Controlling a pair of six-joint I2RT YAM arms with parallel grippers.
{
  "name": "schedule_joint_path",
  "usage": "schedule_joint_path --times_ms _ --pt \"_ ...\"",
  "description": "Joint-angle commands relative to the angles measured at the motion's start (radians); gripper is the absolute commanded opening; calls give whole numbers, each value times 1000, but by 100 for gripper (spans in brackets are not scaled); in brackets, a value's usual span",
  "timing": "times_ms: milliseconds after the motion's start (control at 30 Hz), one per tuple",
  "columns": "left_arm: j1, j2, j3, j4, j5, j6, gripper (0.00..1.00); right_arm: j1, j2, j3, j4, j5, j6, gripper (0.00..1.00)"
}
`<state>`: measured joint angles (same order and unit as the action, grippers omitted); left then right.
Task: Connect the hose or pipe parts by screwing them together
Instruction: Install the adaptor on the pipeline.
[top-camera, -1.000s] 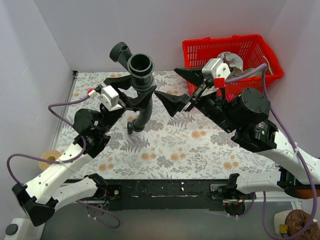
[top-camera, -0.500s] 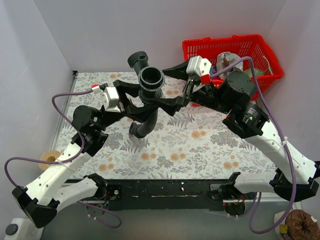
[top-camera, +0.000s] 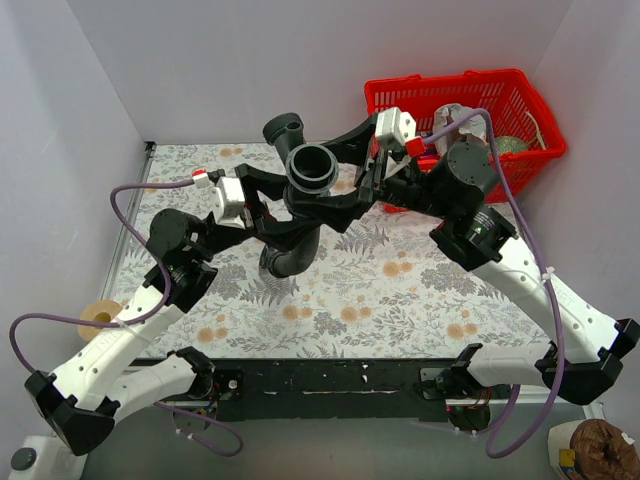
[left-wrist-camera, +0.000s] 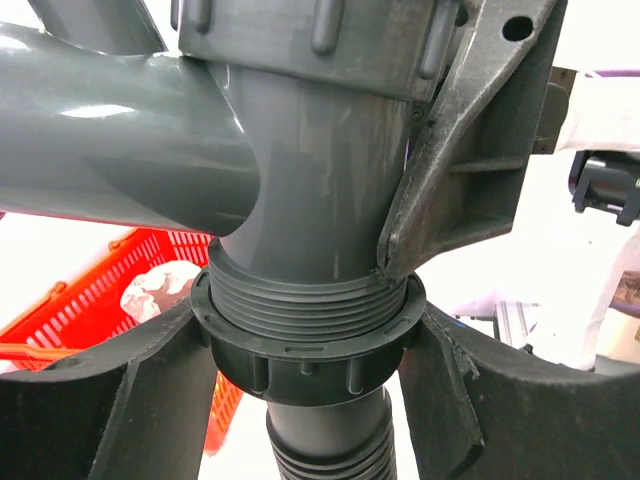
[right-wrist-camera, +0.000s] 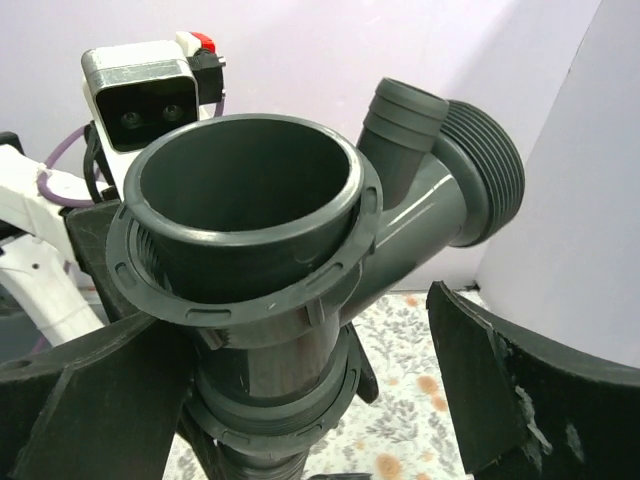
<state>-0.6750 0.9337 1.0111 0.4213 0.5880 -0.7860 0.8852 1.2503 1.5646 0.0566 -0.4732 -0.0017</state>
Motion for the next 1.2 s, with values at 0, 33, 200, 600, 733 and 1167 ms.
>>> schedule_joint_path --times_ms 0,33,200,600,733,1167 --pt "2 -29 58 68 -10 8 0 -75 -57 -138 158 -90 169 98" --pt "2 -30 57 65 -8 8 0 -86 -58 -150 208 -120 190 96" --pt "3 -33 52 76 -22 5 0 -144 -26 -158 304 -211 314 86" --pt "3 -36 44 89 -62 51 0 -158 8 -152 298 -219 399 25" --pt "3 -30 38 108 -103 77 0 -157 1 -155 284 -187 402 1" --pt "3 -4 47 152 -278 191 0 154 -46 -204 87 520 117 1"
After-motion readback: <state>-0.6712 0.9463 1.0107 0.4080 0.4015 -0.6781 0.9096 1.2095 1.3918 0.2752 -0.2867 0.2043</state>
